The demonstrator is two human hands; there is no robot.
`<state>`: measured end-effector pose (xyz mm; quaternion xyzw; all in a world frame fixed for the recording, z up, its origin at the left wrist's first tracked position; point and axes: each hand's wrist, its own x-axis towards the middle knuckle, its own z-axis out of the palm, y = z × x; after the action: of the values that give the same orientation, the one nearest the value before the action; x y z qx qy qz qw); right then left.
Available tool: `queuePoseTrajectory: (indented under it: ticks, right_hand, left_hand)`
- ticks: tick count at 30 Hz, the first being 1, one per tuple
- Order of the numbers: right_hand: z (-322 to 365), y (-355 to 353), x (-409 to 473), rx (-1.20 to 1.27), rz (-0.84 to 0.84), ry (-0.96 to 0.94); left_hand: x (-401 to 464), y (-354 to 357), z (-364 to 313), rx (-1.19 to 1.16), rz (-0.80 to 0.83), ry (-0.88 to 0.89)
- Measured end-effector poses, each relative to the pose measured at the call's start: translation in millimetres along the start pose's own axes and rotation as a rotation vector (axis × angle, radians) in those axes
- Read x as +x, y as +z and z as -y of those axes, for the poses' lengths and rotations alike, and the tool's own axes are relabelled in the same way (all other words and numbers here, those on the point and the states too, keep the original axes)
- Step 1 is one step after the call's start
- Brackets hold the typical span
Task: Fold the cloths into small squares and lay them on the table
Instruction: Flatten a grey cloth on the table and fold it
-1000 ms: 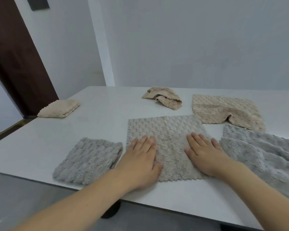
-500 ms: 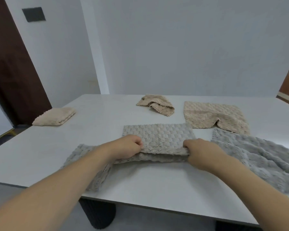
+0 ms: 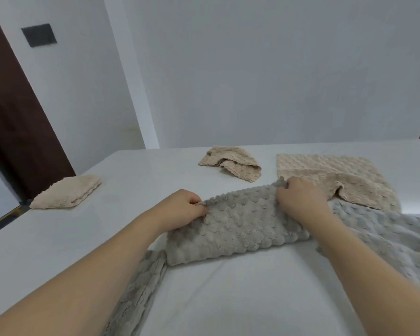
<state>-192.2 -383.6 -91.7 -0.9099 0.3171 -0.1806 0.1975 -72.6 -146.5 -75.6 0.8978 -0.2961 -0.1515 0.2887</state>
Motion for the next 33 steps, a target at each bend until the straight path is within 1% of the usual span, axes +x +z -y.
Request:
queuePoseTrajectory:
  ticks: [3, 5, 9, 11, 14, 18, 20, 22, 24, 26, 28, 31, 33]
  right_hand:
    - [-5.8, 22.5, 10.7, -0.173, -0.005, -0.001]
    - [-11.0, 34.0, 19.1, -0.295, 0.012, -0.044]
    - [-12.7, 42.6, 27.6, -0.326, -0.003, -0.114]
    - [-10.9, 47.6, 24.1, -0.352, -0.042, -0.129]
    - [-11.1, 51.3, 23.3, -0.314, -0.066, -0.134]
    - [-13.8, 50.1, 27.9, -0.233, -0.013, -0.16]
    - [-12.5, 47.6, 27.7, -0.21, -0.036, -0.172]
    - [-11.3, 46.0, 28.1, -0.176, -0.097, -0.219]
    - [-11.3, 43.8, 28.4, -0.016, -0.109, -0.242]
    - [-12.8, 38.8, 28.9, 0.22, 0.027, -0.213]
    - [-16.8, 32.9, 31.9, 0.387, 0.151, -0.188]
    - [-21.5, 27.0, 37.2, 0.529, 0.198, -0.17]
    - [-22.7, 26.9, 40.0, 0.52, 0.245, -0.17]
  left_hand:
    - [23.6, 5.5, 8.8, 0.131, -0.083, 0.029]
    - [35.9, 10.8, 15.3, 0.225, -0.067, 0.041]
    - [46.6, 10.7, 15.8, 0.392, 0.016, 0.036]
    - [49.4, 8.2, 13.9, 0.399, 0.054, 0.019]
    - [48.6, 8.4, 14.9, 0.364, 0.064, -0.005]
    - [41.6, 12.7, 15.8, 0.252, 0.04, 0.028]
    - [38.6, 12.1, 17.4, 0.149, 0.02, 0.028]
    - [36.3, 11.3, 18.5, 0.082, 0.004, 0.02]
    - [34.6, 11.2, 18.4, 0.049, 0.002, 0.008]
    - [33.1, 11.0, 17.3, 0.044, 0.015, 0.009]
    - [32.5, 9.6, 16.7, 0.034, 0.035, 0.018]
    - [33.8, 5.0, 17.1, 0.022, 0.017, 0.018]
    - [35.1, 3.1, 17.5, 0.039, -0.002, 0.015]
